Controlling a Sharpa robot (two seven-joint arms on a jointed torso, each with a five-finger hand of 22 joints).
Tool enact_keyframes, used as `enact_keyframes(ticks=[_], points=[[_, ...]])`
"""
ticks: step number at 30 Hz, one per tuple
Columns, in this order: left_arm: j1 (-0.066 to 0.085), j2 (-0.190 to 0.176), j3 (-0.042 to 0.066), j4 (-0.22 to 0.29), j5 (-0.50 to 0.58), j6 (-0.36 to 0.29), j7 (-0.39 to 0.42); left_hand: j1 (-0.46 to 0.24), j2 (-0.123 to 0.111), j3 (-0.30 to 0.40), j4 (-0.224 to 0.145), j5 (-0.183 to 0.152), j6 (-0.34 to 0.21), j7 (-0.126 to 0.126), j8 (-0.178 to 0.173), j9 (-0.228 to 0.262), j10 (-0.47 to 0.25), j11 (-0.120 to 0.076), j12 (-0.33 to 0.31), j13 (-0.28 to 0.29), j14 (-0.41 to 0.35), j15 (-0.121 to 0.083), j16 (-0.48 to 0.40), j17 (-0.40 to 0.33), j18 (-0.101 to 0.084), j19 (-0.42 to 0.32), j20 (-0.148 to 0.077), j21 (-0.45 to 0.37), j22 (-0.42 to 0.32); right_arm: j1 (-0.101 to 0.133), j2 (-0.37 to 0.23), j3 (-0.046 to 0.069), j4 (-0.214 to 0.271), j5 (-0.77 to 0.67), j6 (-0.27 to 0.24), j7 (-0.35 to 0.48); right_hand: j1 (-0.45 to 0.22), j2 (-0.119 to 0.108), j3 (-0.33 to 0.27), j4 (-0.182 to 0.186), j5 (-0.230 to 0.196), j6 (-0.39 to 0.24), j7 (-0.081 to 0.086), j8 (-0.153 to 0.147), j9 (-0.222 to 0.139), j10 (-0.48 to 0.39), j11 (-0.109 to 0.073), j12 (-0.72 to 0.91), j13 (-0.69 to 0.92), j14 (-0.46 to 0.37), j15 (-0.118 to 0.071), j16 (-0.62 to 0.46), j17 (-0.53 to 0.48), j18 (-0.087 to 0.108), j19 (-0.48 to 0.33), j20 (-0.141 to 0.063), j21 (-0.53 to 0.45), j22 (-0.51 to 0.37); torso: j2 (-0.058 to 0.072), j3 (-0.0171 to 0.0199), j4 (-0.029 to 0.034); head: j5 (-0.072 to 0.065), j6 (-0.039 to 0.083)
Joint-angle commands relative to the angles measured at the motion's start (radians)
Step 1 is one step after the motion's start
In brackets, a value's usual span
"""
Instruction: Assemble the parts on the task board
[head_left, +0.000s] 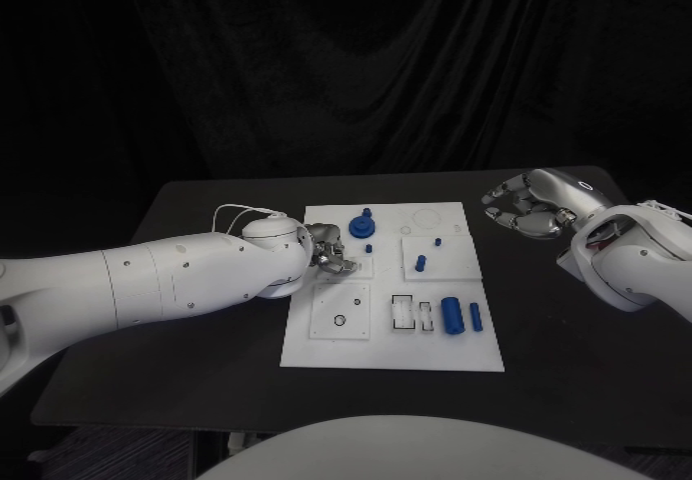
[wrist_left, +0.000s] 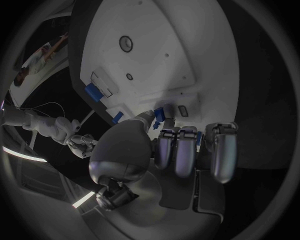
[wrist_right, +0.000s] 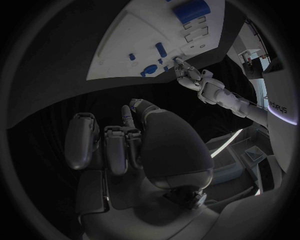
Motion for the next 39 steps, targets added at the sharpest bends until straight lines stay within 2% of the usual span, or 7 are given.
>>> enact_keyframes(ticks=[1, 11, 19, 27, 29, 32, 39], points=[[-0.005, 0.002, -0.001, -0.003, 0.000, 0.008, 0.022, 0.014, -0.003, 0.017, -0.004, 0.019, 0.006, 0.000, -0.009, -0.002, 0.107, -0.008, 0.003, 0.262, 0.106, -0.007, 0.003, 0.263, 0.000, 0.005, -0.008, -0.006, 0.174, -0.002, 0.000, 0.001, 0.001, -0.002, 0.004, -0.016, -0.010, -0.001, 0.005, -0.001, 0.003, -0.005, -0.001, -0.004, -0.001, 0.095, 0.000, -0.007, 0.253, 0.090, 0.002, -0.002, 0.189, -0.006, -0.001, 0.003, -0.004, 0.179, 0.000, 0.0001, 0.0001, -0.004, 0.000], [-0.006, 0.003, -0.001, -0.007, 0.000, -0.002, 0.048, 0.020, -0.010, 0.063, -0.012, 0.057, 0.009, 0.000, -0.016, -0.002, 0.107, -0.008, 0.003, 0.262, 0.106, -0.008, 0.003, 0.263, 0.000, 0.005, -0.009, -0.007, 0.176, -0.002, -0.001, 0.001, 0.002, -0.002, 0.006, -0.017, -0.010, 0.000, 0.008, -0.003, 0.005, -0.003, -0.002, -0.003, -0.001, 0.095, 0.000, -0.007, 0.252, 0.090, 0.001, -0.002, 0.188, -0.005, -0.002, 0.003, -0.005, 0.178, 0.000, -0.0002, 0.0002, -0.003, 0.000], [-0.006, -0.007, -0.001, 0.003, 0.000, -0.053, 0.084, 0.022, -0.029, 0.114, -0.022, 0.108, 0.011, 0.000, -0.020, 0.003, 0.107, -0.009, 0.003, 0.262, 0.106, -0.008, 0.003, 0.263, 0.000, 0.006, -0.009, -0.007, 0.179, -0.002, -0.003, 0.001, 0.003, -0.002, 0.010, -0.021, -0.009, 0.000, 0.011, -0.004, 0.007, -0.002, -0.002, -0.003, -0.001, 0.094, 0.000, -0.008, 0.251, 0.089, 0.001, -0.003, 0.187, -0.005, -0.002, 0.003, -0.007, 0.178, 0.000, -0.0001, 0.0001, -0.006, 0.000], [-0.004, -0.038, -0.001, 0.033, 0.000, -0.098, 0.116, 0.024, -0.036, 0.132, -0.027, 0.121, 0.017, -0.001, -0.017, 0.006, 0.107, -0.010, 0.003, 0.262, 0.106, -0.008, 0.003, 0.263, -0.001, 0.009, -0.010, -0.005, 0.182, -0.002, -0.008, 0.001, 0.005, -0.002, 0.015, -0.025, -0.008, 0.001, 0.012, -0.005, 0.008, -0.001, -0.002, -0.003, -0.001, 0.093, -0.001, -0.009, 0.250, 0.089, 0.001, -0.004, 0.185, -0.005, -0.003, 0.003, -0.008, 0.178, 0.000, 0.0001, 0.0000, -0.011, 0.000], [0.002, -0.047, -0.001, 0.040, 0.009, -0.091, 0.131, 0.024, -0.038, 0.135, -0.027, 0.118, 0.019, -0.002, -0.016, 0.008, 0.107, -0.010, 0.003, 0.262, 0.106, -0.009, 0.003, 0.263, -0.001, 0.008, -0.010, -0.006, 0.181, -0.002, -0.008, 0.001, 0.005, -0.002, 0.015, -0.027, -0.008, 0.001, 0.012, -0.005, 0.008, -0.001, -0.002, -0.003, -0.001, 0.093, -0.001, -0.009, 0.250, 0.089, 0.001, -0.004, 0.185, -0.005, -0.003, 0.003, -0.008, 0.178, 0.000, 0.0001, -0.0002, -0.010, 0.000], [0.016, -0.053, -0.001, 0.039, 0.063, -0.061, 0.160, 0.018, -0.043, 0.145, -0.015, 0.084, 0.022, -0.002, -0.014, 0.012, 0.107, -0.010, 0.003, 0.262, 0.106, -0.008, 0.003, 0.263, -0.001, 0.007, -0.010, -0.007, 0.182, -0.002, -0.008, 0.001, 0.005, -0.002, 0.015, -0.027, -0.008, 0.001, 0.012, -0.005, 0.008, -0.001, -0.002, -0.003, -0.001, 0.093, -0.001, -0.009, 0.250, 0.089, 0.001, -0.004, 0.185, -0.005, -0.003, 0.003, -0.008, 0.178, 0.000, -0.0009, -0.0007, -0.008, 0.000], [0.062, -0.053, -0.001, 0.016, 0.196, 0.108, 0.161, 0.023, -0.044, 0.147, -0.012, 0.076, 0.029, -0.002, -0.010, 0.016, 0.107, -0.010, 0.003, 0.262, 0.106, -0.008, 0.003, 0.263, -0.002, 0.009, -0.010, -0.005, 0.184, -0.002, -0.007, 0.001, 0.003, -0.002, 0.018, -0.029, -0.008, 0.001, 0.015, -0.006, 0.010, 0.001, -0.003, -0.003, -0.001, 0.091, -0.001, -0.010, 0.249, 0.089, 0.001, -0.005, 0.184, -0.004, -0.004, 0.002, -0.011, 0.177, -0.001, -0.0002, -0.0015, -0.002, 0.000]])
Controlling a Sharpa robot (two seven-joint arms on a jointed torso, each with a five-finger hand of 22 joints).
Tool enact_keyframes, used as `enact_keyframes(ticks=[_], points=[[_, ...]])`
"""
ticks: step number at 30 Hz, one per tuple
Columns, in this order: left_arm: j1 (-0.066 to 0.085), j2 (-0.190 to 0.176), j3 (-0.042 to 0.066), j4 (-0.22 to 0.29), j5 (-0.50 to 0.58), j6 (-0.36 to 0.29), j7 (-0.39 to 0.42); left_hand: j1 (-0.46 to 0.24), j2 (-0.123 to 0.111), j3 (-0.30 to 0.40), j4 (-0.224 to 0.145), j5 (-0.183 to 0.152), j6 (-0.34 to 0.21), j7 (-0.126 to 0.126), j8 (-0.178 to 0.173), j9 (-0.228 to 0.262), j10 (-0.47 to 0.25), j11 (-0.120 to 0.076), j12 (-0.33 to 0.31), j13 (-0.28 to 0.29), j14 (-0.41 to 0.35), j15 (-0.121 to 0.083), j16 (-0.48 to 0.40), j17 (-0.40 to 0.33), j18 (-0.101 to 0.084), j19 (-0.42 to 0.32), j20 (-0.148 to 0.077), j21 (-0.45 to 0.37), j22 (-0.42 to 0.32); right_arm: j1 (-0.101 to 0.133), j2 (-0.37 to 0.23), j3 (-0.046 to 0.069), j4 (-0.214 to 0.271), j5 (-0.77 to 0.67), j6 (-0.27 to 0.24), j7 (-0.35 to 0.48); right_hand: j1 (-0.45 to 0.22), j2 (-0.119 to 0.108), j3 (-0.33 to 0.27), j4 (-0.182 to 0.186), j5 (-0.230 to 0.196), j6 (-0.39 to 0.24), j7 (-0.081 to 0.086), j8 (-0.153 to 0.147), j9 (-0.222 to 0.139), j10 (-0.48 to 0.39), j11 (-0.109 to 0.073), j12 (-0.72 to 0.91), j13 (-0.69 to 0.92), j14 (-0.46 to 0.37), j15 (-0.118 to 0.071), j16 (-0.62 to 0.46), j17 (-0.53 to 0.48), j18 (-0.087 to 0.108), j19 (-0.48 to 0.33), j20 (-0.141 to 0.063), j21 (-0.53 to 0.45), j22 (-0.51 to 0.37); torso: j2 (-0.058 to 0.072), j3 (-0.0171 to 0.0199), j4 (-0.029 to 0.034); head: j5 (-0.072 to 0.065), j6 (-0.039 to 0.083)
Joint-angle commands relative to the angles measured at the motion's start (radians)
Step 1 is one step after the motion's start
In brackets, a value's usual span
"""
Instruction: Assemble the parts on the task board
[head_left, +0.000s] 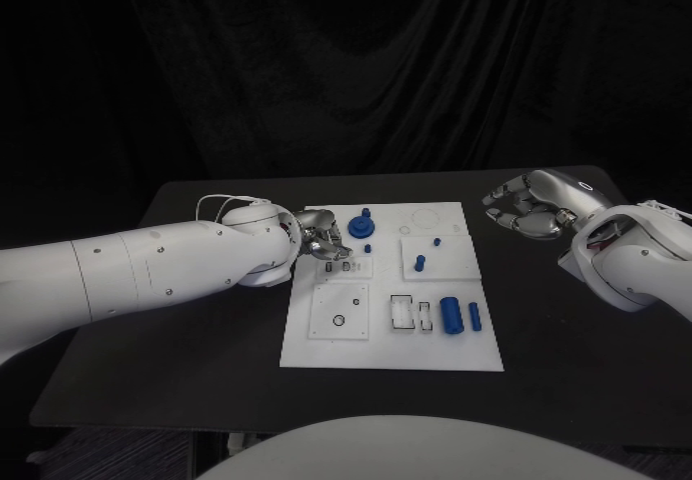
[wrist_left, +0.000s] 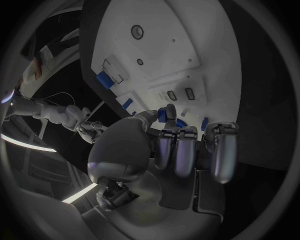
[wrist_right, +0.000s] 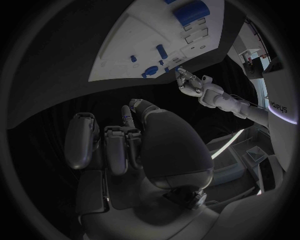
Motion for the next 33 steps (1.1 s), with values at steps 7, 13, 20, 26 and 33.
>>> enact_keyframes(ticks=[7, 13, 20, 26, 33], points=[[0.045, 0.027, 0.000, -0.053, 0.181, 0.246, -0.050, 0.006, -0.008, 0.003, 0.006, -0.009, 0.007, 0.000, 0.008, 0.002, 0.104, -0.007, 0.003, 0.262, 0.106, -0.008, 0.003, 0.263, -0.001, 0.004, -0.006, -0.003, 0.183, -0.002, 0.002, 0.001, -0.002, -0.002, 0.011, -0.021, -0.008, 0.001, 0.008, 0.001, 0.003, 0.001, -0.003, -0.003, -0.001, 0.091, -0.001, -0.006, 0.249, 0.089, 0.001, -0.005, 0.184, -0.004, -0.004, 0.002, -0.005, 0.177, -0.001, 0.0019, -0.0003, 0.002, 0.000], [0.054, 0.063, 0.000, -0.090, 0.213, 0.333, -0.139, 0.017, -0.009, 0.010, -0.001, -0.017, 0.002, 0.000, 0.003, 0.002, 0.104, -0.007, 0.003, 0.262, 0.106, -0.008, 0.003, 0.263, 0.000, 0.002, -0.006, -0.005, 0.182, -0.002, 0.007, 0.001, -0.005, -0.002, 0.014, -0.020, -0.008, 0.001, 0.008, 0.001, 0.003, 0.001, -0.003, -0.003, -0.001, 0.091, -0.001, -0.006, 0.249, 0.089, 0.001, -0.005, 0.184, -0.004, -0.004, 0.002, -0.005, 0.177, 0.000, 0.0004, 0.0005, 0.004, 0.000], [0.057, 0.100, 0.001, -0.127, 0.222, 0.341, -0.187, 0.020, -0.009, 0.012, -0.002, -0.020, -0.002, 0.001, 0.000, 0.000, 0.104, -0.007, 0.003, 0.262, 0.106, -0.008, 0.003, 0.263, 0.000, 0.002, -0.006, -0.005, 0.183, -0.002, 0.010, 0.001, -0.009, -0.002, 0.021, -0.023, -0.008, 0.002, 0.010, -0.001, 0.003, 0.004, -0.003, -0.002, -0.001, 0.091, -0.001, -0.007, 0.248, 0.088, 0.000, -0.005, 0.183, -0.004, -0.005, 0.002, -0.006, 0.176, -0.001, 0.0011, 0.0004, 0.005, 0.000], [0.057, 0.118, 0.001, -0.146, 0.223, 0.318, -0.200, 0.021, -0.005, 0.017, -0.002, -0.020, -0.004, 0.002, -0.003, -0.002, 0.104, -0.006, 0.003, 0.262, 0.106, -0.008, 0.003, 0.263, 0.000, 0.002, -0.006, -0.005, 0.183, -0.003, 0.014, 0.001, -0.012, -0.002, 0.022, -0.023, -0.008, 0.002, 0.010, -0.001, 0.003, 0.004, -0.003, -0.002, -0.001, 0.091, -0.001, -0.007, 0.248, 0.088, 0.000, -0.005, 0.183, -0.004, -0.005, 0.002, -0.006, 0.176, 0.000, 0.0004, 0.0002, 0.005, 0.000], [0.056, 0.132, 0.000, -0.158, 0.224, 0.286, -0.186, 0.017, 0.001, 0.024, 0.002, -0.032, -0.008, 0.005, -0.010, -0.006, 0.104, -0.004, 0.003, 0.262, 0.106, -0.007, 0.003, 0.263, 0.000, 0.002, -0.006, -0.005, 0.184, -0.006, 0.016, 0.001, -0.014, -0.002, 0.023, -0.020, -0.008, 0.002, 0.011, -0.001, 0.004, 0.004, -0.003, -0.002, -0.001, 0.090, -0.001, -0.007, 0.248, 0.088, 0.000, -0.007, 0.181, -0.004, -0.005, 0.002, -0.008, 0.176, 0.000, 0.0003, 0.0000, 0.003, 0.000]])
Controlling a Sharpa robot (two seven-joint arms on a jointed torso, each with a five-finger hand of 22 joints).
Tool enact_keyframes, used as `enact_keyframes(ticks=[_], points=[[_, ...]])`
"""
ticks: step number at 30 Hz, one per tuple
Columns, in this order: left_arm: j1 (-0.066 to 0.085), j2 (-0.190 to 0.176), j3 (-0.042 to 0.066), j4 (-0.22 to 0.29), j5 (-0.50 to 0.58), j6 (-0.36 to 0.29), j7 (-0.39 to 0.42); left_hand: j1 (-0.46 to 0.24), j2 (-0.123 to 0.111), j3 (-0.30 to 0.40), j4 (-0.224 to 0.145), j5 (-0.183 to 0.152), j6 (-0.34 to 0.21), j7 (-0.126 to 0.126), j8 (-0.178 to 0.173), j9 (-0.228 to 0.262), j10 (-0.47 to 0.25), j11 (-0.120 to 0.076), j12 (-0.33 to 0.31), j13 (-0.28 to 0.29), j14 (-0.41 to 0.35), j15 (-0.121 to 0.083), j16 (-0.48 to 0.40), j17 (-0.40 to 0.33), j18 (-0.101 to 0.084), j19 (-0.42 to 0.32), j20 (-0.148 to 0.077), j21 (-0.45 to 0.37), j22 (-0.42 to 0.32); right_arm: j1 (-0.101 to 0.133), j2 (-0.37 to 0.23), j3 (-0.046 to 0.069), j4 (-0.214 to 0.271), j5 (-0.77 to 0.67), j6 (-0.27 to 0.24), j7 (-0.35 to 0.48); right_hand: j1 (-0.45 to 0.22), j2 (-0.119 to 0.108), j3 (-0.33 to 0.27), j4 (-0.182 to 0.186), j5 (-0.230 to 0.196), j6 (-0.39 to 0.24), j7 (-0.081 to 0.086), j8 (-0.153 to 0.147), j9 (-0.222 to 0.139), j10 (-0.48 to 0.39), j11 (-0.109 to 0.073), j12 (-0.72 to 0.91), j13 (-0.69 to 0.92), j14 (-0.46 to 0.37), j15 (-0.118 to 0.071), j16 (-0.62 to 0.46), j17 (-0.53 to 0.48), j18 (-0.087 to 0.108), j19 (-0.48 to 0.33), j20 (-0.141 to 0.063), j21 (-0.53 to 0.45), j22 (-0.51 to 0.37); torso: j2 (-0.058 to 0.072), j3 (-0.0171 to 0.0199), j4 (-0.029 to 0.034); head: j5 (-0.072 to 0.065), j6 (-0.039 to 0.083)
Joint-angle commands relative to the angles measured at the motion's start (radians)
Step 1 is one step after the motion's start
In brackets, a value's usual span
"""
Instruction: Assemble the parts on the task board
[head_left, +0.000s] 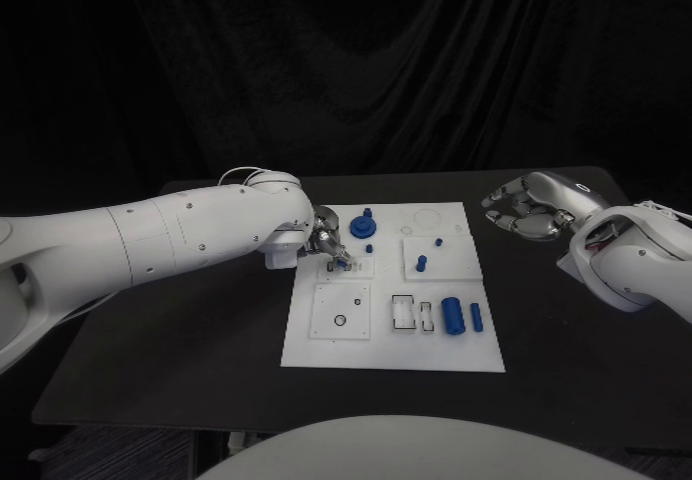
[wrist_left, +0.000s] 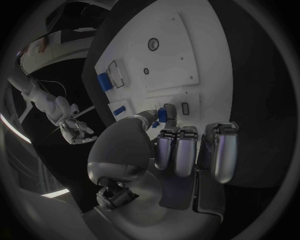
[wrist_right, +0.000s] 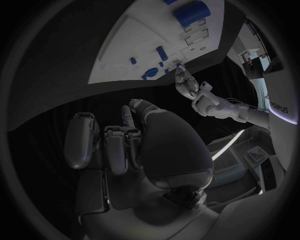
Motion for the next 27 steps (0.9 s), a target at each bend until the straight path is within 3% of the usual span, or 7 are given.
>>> enact_keyframes(ticks=[1, 13, 27], points=[[0.002, 0.006, 0.001, -0.002, 0.016, -0.025, 0.002, 0.005, 0.010, 0.005, 0.002, -0.005, -0.004, 0.000, -0.005, -0.002, 0.104, -0.004, 0.003, 0.262, 0.106, -0.007, 0.003, 0.263, 0.000, 0.002, -0.006, -0.005, 0.184, -0.004, 0.001, 0.001, -0.001, -0.003, 0.007, -0.014, -0.008, 0.002, 0.006, -0.001, 0.004, 0.004, -0.003, -0.002, -0.001, 0.090, -0.001, -0.003, 0.248, 0.088, 0.000, -0.007, 0.181, -0.003, -0.005, 0.002, -0.006, 0.176, 0.000, 0.0002, -0.0009, -0.002, 0.000], [-0.004, 0.016, 0.001, -0.009, 0.016, -0.050, 0.008, 0.006, 0.014, 0.011, 0.002, -0.005, -0.007, 0.001, -0.008, -0.004, 0.104, -0.003, 0.003, 0.262, 0.106, -0.006, 0.003, 0.263, 0.000, 0.001, -0.005, -0.006, 0.183, -0.005, 0.002, 0.001, -0.002, -0.003, 0.008, -0.015, -0.008, 0.002, 0.006, -0.002, 0.004, 0.004, -0.003, -0.002, -0.001, 0.090, -0.001, -0.004, 0.248, 0.088, 0.000, -0.007, 0.181, -0.004, -0.005, 0.002, -0.006, 0.176, 0.001, -0.0003, -0.0016, 0.001, 0.000], [-0.023, 0.025, 0.001, -0.023, 0.016, -0.049, 0.006, 0.006, 0.016, 0.013, 0.002, -0.005, -0.007, 0.001, -0.009, -0.004, 0.104, -0.003, 0.003, 0.262, 0.106, -0.006, 0.003, 0.263, 0.000, 0.001, -0.005, -0.007, 0.183, -0.005, -0.001, 0.001, -0.001, 0.004, 0.006, -0.013, -0.008, 0.002, 0.008, -0.002, 0.004, 0.005, -0.003, -0.002, -0.001, 0.089, -0.001, -0.004, 0.247, 0.088, 0.000, -0.007, 0.181, -0.003, -0.006, 0.002, -0.007, 0.176, 0.000, 0.0004, 0.0012, -0.001, 0.000]])
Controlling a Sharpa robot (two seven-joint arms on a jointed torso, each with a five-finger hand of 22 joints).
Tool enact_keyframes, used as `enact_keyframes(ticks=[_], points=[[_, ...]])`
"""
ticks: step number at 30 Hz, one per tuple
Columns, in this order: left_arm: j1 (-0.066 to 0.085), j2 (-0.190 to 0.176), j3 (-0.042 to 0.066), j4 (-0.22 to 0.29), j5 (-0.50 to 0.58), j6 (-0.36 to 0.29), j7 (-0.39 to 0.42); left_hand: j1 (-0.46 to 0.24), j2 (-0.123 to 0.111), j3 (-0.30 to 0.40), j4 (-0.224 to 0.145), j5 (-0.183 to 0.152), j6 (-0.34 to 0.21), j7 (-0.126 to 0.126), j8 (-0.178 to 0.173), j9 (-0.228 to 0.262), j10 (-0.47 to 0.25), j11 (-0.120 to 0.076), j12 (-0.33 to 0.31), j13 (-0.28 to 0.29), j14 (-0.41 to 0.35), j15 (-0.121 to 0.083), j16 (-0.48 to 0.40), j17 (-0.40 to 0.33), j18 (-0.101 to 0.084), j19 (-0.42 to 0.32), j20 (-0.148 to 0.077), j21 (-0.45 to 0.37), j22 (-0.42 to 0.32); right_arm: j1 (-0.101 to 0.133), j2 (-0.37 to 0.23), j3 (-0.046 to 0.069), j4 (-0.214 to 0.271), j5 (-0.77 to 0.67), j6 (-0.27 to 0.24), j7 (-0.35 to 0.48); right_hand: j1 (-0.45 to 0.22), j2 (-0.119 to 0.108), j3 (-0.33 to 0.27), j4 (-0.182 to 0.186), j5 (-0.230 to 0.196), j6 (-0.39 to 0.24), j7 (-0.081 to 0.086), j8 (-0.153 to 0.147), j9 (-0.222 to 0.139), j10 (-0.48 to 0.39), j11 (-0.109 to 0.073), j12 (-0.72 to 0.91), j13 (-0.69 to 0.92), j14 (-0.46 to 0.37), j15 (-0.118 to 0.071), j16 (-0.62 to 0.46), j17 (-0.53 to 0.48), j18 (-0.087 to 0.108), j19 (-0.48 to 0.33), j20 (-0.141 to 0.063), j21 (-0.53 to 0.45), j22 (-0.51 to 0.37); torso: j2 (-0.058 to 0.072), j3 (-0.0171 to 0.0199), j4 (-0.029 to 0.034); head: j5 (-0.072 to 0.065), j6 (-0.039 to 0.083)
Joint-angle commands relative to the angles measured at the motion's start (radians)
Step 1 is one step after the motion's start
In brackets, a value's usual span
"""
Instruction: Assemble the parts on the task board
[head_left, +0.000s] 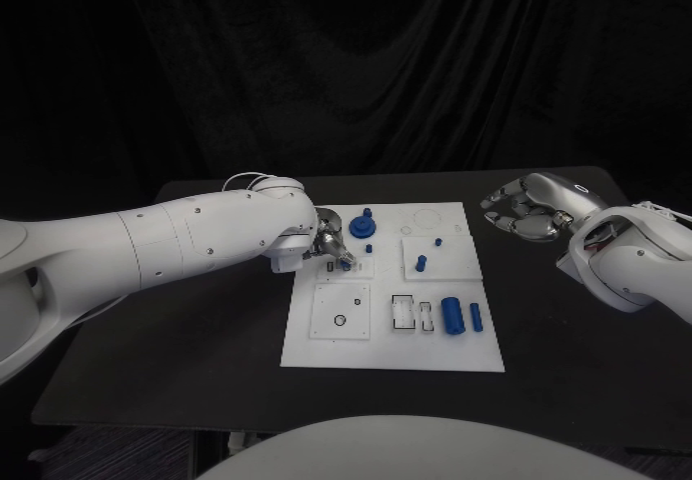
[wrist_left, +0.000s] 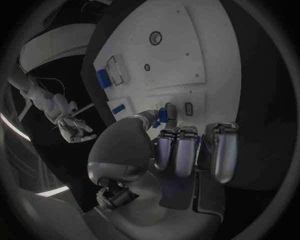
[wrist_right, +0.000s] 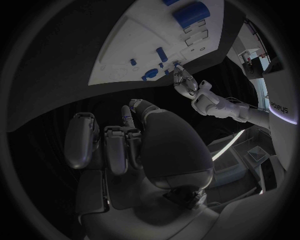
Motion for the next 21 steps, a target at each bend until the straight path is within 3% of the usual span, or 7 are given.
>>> enact_keyframes(ticks=[1, 21], points=[[-0.006, 0.003, 0.001, -0.003, 0.009, -0.006, 0.006, 0.001, 0.011, 0.006, -0.001, -0.004, 0.000, -0.006, -0.006, 0.001, 0.104, -0.003, 0.003, 0.262, 0.106, -0.006, 0.003, 0.263, 0.000, 0.000, -0.005, -0.004, 0.182, -0.003, -0.001, 0.001, 0.001, 0.004, 0.003, -0.012, -0.008, 0.002, 0.006, 0.000, 0.004, 0.005, -0.003, -0.002, -0.001, 0.089, -0.001, -0.004, 0.247, 0.088, 0.000, -0.007, 0.181, -0.003, -0.006, 0.002, -0.007, 0.176, 0.000, 0.0000, 0.0005, 0.001, 0.000], [-0.015, -0.001, 0.001, -0.004, 0.009, -0.005, 0.009, 0.004, 0.011, 0.010, -0.004, -0.003, 0.000, -0.006, -0.007, 0.000, 0.104, -0.003, 0.003, 0.262, 0.106, -0.005, 0.003, 0.263, 0.001, -0.002, -0.004, -0.006, 0.181, -0.004, -0.002, 0.001, 0.001, 0.006, 0.011, -0.015, -0.008, 0.002, 0.007, -0.001, 0.005, 0.005, -0.003, -0.003, -0.002, 0.089, -0.001, -0.005, 0.246, 0.088, 0.000, -0.007, 0.180, -0.003, -0.007, 0.002, -0.009, 0.175, 0.000, -0.0001, 0.0020, 0.004, 0.000]])
